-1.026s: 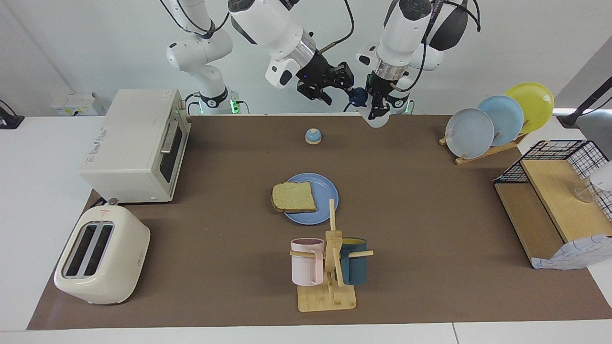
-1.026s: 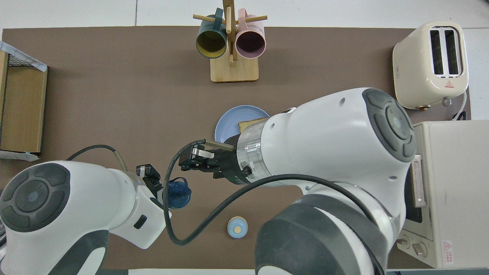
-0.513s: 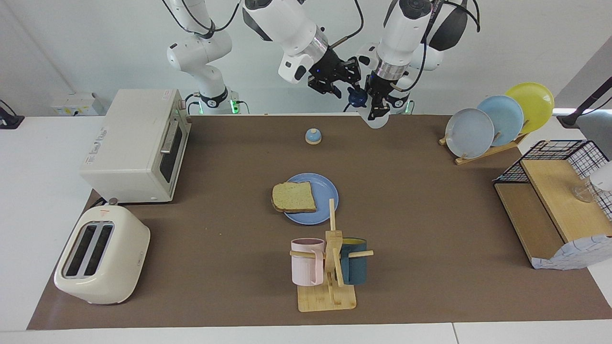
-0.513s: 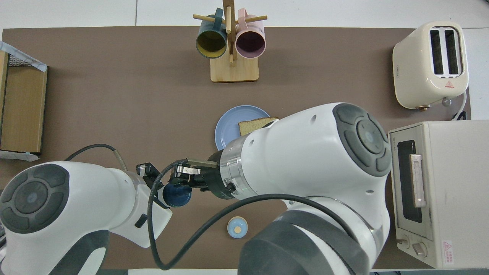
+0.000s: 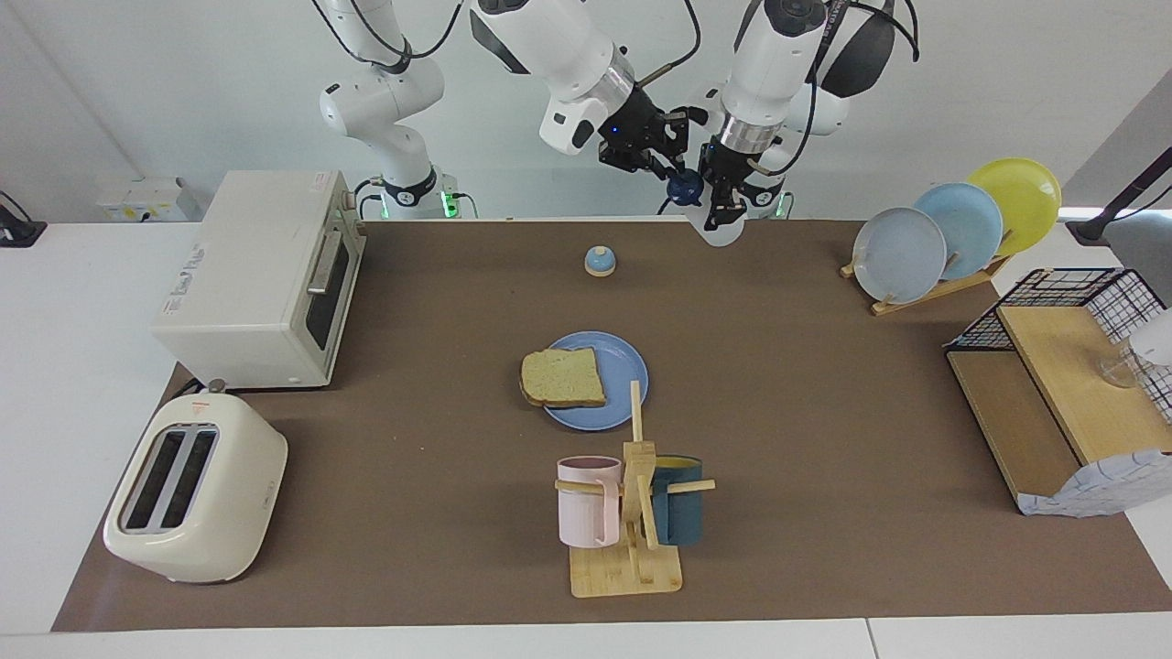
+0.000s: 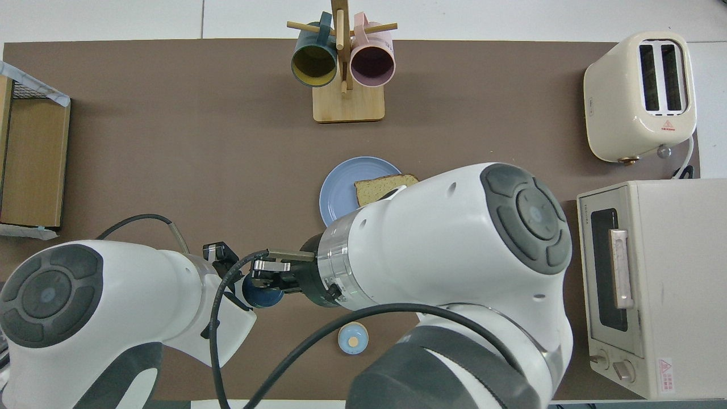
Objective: Put bread on plate and add seasoning
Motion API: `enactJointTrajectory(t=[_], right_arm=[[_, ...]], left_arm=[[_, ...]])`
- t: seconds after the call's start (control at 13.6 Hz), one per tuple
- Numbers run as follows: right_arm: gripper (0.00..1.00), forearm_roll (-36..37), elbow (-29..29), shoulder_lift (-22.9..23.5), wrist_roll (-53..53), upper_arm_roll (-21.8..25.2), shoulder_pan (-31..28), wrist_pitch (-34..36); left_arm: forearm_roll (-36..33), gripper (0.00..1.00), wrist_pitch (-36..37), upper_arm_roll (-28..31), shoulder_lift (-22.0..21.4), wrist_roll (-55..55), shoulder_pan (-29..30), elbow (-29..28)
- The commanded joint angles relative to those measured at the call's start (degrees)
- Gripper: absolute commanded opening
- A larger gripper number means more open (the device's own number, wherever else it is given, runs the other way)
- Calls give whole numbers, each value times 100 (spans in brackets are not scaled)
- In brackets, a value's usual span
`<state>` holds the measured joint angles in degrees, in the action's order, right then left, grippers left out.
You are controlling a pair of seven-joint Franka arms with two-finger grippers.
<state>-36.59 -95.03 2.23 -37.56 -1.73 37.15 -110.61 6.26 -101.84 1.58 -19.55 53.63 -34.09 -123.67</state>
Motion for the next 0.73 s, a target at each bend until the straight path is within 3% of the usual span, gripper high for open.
enactJointTrajectory(t=[0.0,0.44,0.66], right_arm=[[0,64,-42,-65,-50,6,-6,57],[0,-146,-7,-65,-515,50,-208,-171],[0,-725,-33,-187,-542,67,-524,-286]], left_arm=[[-90,0,-178,-27,-216,-143,-10,-219],[-98,0,-187,-27,-207,-143,-10,-219],[-98,0,-187,-27,-207,-204,-19,-219]])
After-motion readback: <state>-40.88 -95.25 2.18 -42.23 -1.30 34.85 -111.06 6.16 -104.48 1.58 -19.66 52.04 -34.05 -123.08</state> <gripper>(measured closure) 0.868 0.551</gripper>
